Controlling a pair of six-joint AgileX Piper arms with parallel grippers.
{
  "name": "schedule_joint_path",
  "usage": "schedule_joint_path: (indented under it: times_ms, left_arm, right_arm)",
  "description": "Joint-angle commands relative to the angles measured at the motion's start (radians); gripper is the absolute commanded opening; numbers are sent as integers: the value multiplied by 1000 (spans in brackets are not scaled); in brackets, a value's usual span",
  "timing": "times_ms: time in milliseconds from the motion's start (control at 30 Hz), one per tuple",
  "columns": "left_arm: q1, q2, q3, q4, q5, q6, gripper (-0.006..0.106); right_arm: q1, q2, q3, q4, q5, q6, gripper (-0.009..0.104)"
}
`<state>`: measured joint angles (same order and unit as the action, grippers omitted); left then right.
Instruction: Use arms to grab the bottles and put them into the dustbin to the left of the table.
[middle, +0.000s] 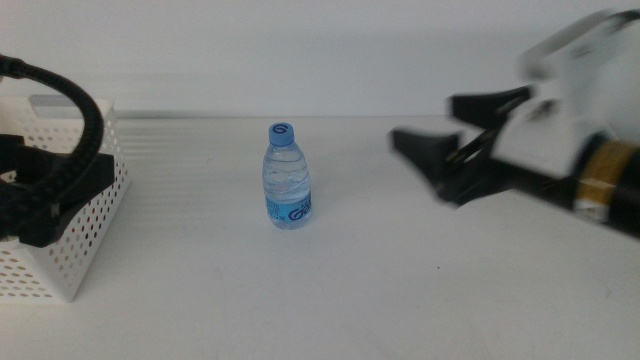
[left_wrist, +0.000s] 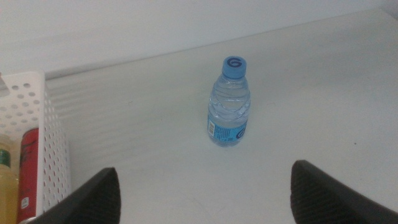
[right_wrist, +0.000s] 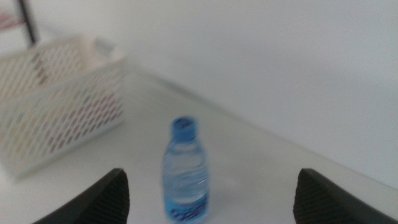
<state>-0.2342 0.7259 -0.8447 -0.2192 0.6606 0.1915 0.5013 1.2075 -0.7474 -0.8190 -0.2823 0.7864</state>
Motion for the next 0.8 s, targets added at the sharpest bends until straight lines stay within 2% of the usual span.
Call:
schedule_joint_path:
  times_ms: [0, 100, 167, 267, 333, 367, 433, 567, 767]
  left_arm:
    - [-4, 0, -25, -15, -70, -13, 90]
    - [-4, 0, -25, -15, -70, -13, 90]
    - [-4, 0, -25, -15, -70, -13, 90]
    - [-4, 0, -25, -15, -70, -13, 90]
    - [-4, 0, -25, -15, -70, -13, 90]
    - [-4, 0, -25, -15, -70, -13, 90]
    - [-4, 0, -25, -15, -70, -13, 90]
    - [-4, 0, -25, -15, -70, -13, 90]
    - [-4, 0, -25, -15, -70, -13, 90]
  right_arm:
    - [-3, -101, -24, 39, 65, 54, 72]
    - [16, -191, -26, 198, 207, -93, 70]
    - [41, -234, -26, 367, 302, -298, 67]
    - [71, -277, -45, 658, 424, -648, 63]
    - [77, -294, -71, 784, 518, -835, 63]
    - [78, -300, -88, 825, 573, -906, 63]
    - [78, -301, -129, 866, 696, -963, 63]
    - [78, -301, -216, 867, 868, -954, 63]
    - [78, -301, -242, 874, 881, -948, 63]
